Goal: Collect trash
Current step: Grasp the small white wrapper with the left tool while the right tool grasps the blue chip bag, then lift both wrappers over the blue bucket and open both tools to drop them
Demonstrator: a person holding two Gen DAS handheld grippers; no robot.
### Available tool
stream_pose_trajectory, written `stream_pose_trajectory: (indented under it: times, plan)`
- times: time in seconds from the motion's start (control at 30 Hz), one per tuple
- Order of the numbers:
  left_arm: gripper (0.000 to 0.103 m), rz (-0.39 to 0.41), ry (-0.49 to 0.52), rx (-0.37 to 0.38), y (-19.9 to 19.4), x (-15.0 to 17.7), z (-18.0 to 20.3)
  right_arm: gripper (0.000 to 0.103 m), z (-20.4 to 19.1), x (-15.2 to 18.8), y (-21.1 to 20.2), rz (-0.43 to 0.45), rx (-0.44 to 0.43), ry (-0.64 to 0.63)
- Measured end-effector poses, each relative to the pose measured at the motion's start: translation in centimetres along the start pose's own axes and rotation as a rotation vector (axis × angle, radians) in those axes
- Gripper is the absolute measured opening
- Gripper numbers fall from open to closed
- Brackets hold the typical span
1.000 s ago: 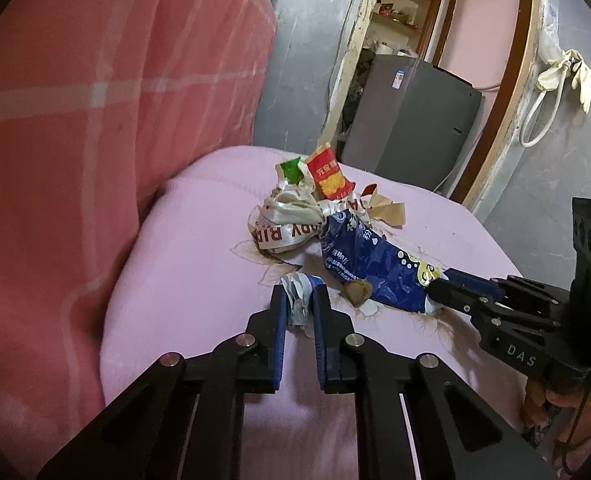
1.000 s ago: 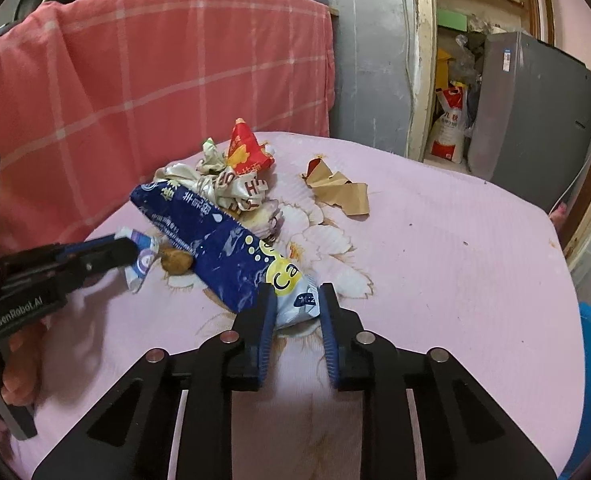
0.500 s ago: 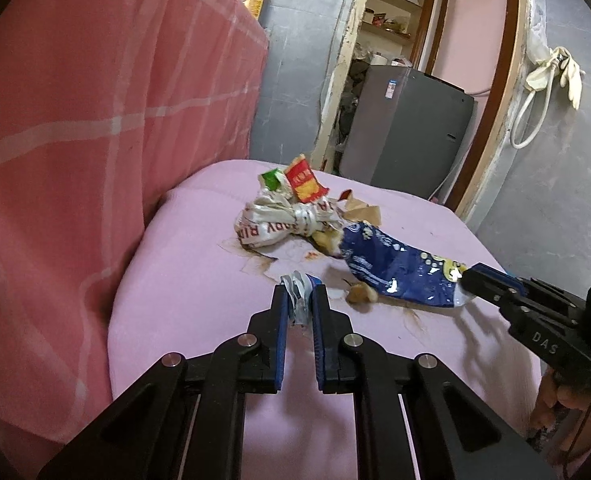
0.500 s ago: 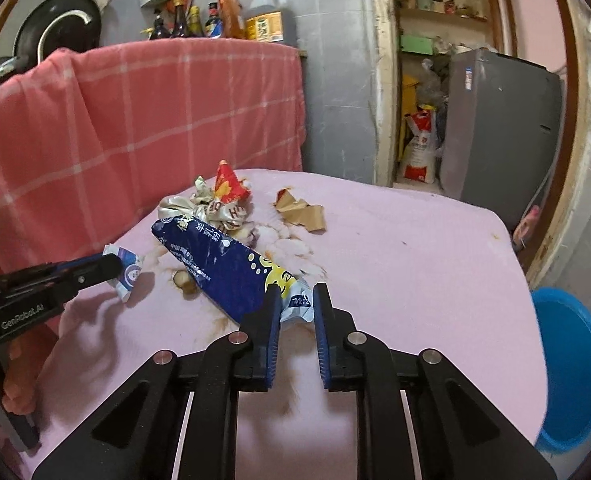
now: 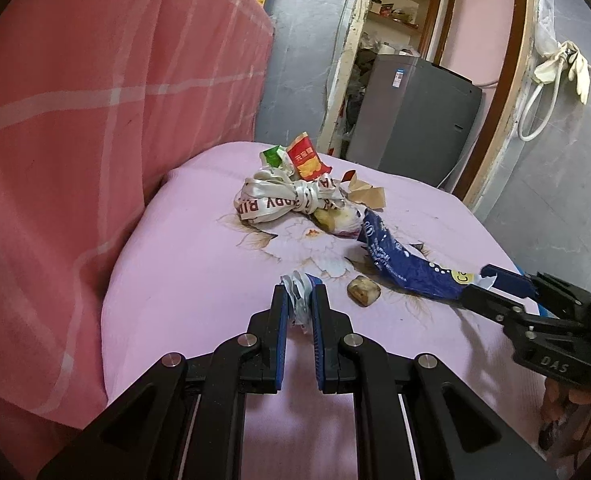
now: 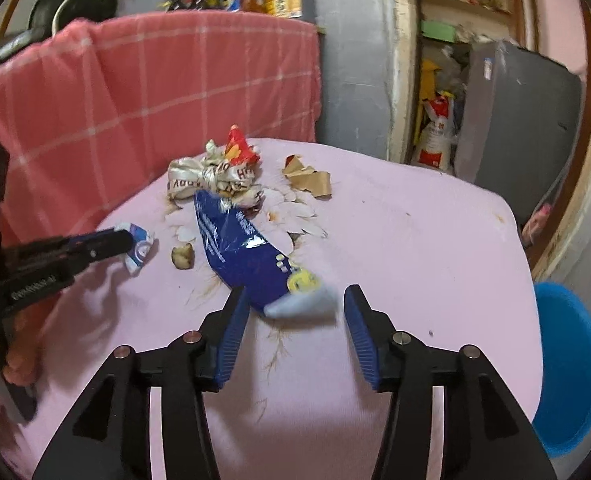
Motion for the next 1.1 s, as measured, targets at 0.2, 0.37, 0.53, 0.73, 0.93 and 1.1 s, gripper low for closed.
stream_pose_trajectory:
  times: [0.2, 0.37, 0.53, 0.73, 0.93, 1.1]
  plan:
    - [0.009, -0.006, -0.021, 0.0, 0.2, 0.0, -0.5, 0.056, -0.5, -0.6, 1.9, -0.04, -0.064, -0.062]
    - [0.009, -0.017, -0.046, 0.004, 0.5, 0.2, -0.9, 0.058, -1.1, -0.9, 2.6, -0.047, -0.072, -0.125]
    - [0.009, -0.022, -0.066, 0.016, 0.5, 0.2, -1.2, 0.061, -1.5, -1.4, 2.7, -0.039, -0.05, -0.196]
    - [0.009, -0.024, -0.076, 0.023, 0.5, 0.2, -1.3, 0.059, -1.8, -1.2, 3.8, -0.07, -0.083, -0.198]
    - [0.009, -0.02, -0.069, 0.019, 0.4, 0.2, -1.3, 0.048, -2.1, -0.8, 3.3, -0.06, -0.069, -0.18]
    - [0.009, 0.003, -0.037, 0.013, -0.2, 0.2, -0.5, 0.044, -2.1, -0.3, 1.9, -0.016, -0.056, -0.143]
Point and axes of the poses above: each gripper's, at about its wrist camera, not at the fingertips, and y roughly the way its jaws point, z to its right, x to its underside, the point moved 4 cm from there along y, roughly the way its jaws point, and after that the axes turned 2 degrees about x, right-handed, at the moved point
